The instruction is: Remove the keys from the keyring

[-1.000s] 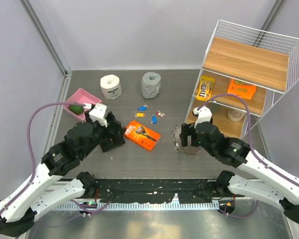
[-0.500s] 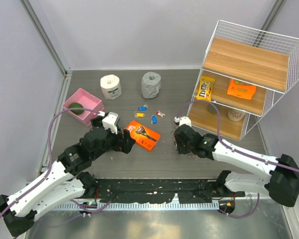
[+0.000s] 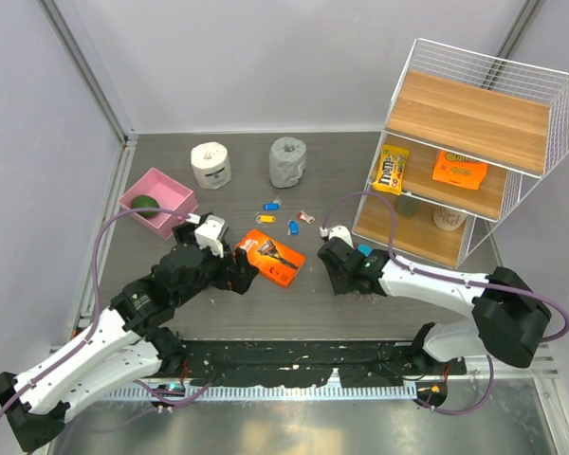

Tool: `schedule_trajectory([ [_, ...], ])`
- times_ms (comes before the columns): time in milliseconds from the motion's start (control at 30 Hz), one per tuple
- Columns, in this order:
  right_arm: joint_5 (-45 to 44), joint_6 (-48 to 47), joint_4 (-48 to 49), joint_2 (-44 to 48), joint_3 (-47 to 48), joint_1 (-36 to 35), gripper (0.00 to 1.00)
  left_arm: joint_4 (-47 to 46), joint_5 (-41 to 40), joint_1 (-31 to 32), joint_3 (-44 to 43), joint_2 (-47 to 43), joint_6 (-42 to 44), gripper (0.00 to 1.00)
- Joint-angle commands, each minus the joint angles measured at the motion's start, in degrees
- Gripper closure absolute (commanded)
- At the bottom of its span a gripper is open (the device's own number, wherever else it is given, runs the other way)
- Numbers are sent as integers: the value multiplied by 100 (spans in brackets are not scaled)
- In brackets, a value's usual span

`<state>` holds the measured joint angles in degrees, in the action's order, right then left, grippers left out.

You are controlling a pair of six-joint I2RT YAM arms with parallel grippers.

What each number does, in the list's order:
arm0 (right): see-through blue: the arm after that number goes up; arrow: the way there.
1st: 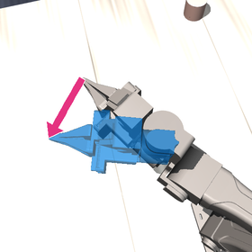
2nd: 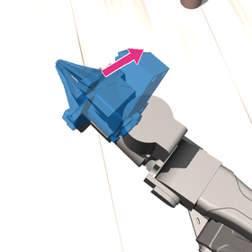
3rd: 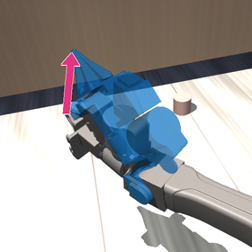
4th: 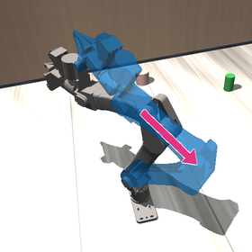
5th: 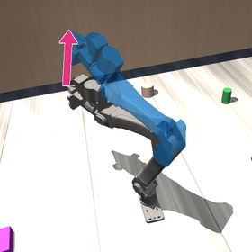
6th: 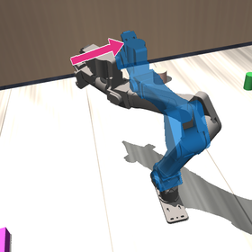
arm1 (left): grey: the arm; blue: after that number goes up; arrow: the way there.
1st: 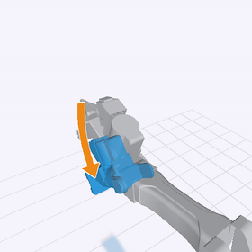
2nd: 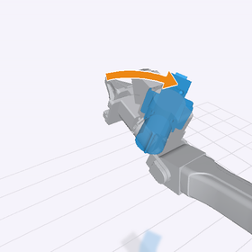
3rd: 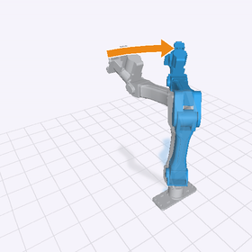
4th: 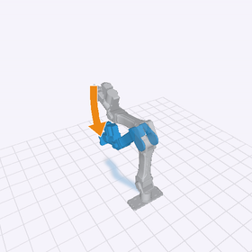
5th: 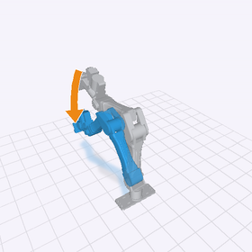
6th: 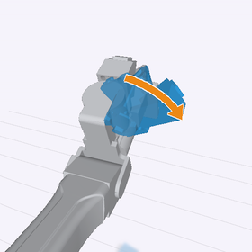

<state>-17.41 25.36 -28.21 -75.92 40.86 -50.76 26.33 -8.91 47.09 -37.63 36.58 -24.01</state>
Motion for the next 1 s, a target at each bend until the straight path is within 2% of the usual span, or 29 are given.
schedule_trajectory([
  [0,-315,-49,219,-186,264,5,66,-330,-41,-7,-25,-37,54,1],
  [267,-843,-31,79,-827,475,-4,69,-295,-102,-7,-34,-45,107,1],
  [333,-957,-23,35,-951,519,-21,75,-295,-120,-7,-25,-46,125,1],
  [433,-1001,-14,52,-837,511,-83,93,-303,-146,-7,-34,-37,160,1],
  [700,-817,-102,-9,568,537,-127,95,-505,99,-7,-52,262,186,1],
  [967,-386,-392,-185,1878,703,-118,95,-1471,1180,-7,115,640,283,1],
])
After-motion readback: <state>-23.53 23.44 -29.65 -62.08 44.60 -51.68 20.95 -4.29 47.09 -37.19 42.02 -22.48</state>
